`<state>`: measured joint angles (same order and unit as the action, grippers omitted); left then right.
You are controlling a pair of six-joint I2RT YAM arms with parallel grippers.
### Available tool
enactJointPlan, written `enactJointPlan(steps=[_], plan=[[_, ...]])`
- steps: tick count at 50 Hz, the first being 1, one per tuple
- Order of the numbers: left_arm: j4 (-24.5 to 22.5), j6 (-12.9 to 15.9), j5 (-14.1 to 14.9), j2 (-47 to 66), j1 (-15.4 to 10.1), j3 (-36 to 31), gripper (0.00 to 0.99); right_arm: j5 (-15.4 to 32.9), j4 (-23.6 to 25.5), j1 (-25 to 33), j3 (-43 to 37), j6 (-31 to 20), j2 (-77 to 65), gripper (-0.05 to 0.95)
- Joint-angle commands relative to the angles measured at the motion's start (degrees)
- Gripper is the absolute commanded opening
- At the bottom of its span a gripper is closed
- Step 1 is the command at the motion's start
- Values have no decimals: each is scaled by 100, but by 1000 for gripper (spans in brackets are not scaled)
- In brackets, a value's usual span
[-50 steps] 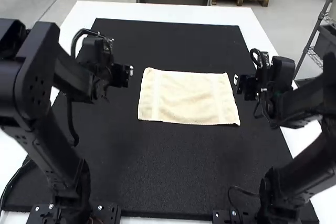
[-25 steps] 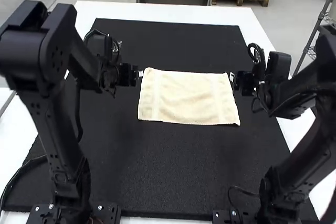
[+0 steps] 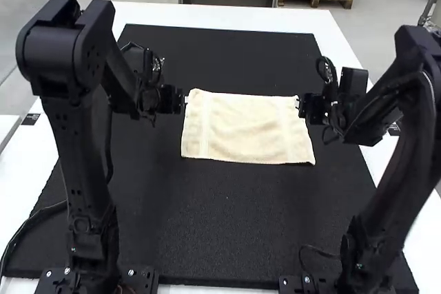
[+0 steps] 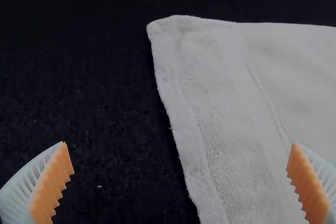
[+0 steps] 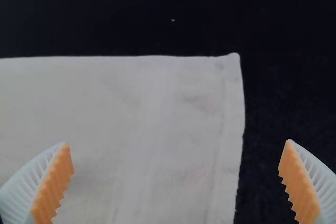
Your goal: Fold the towel.
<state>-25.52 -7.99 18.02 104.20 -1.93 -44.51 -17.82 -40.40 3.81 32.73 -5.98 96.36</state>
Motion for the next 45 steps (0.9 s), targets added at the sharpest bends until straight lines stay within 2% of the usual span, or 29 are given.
enactJointPlan(steps=[1, 17, 30, 45], plan=[[-15, 157, -9, 135, -35, -295, 959, -98, -99, -65, 234, 53, 305, 905], [126, 588, -9, 566, -35, -682, 957, -142, -398, -56, 629, 106, 938, 905], [275, 720, -9, 891, -44, -1095, 957, -142, -398, -65, 972, 150, 1289, 907], [337, 781, -9, 1252, -308, -1464, 956, -151, -477, -74, 1262, 193, 1702, 907]])
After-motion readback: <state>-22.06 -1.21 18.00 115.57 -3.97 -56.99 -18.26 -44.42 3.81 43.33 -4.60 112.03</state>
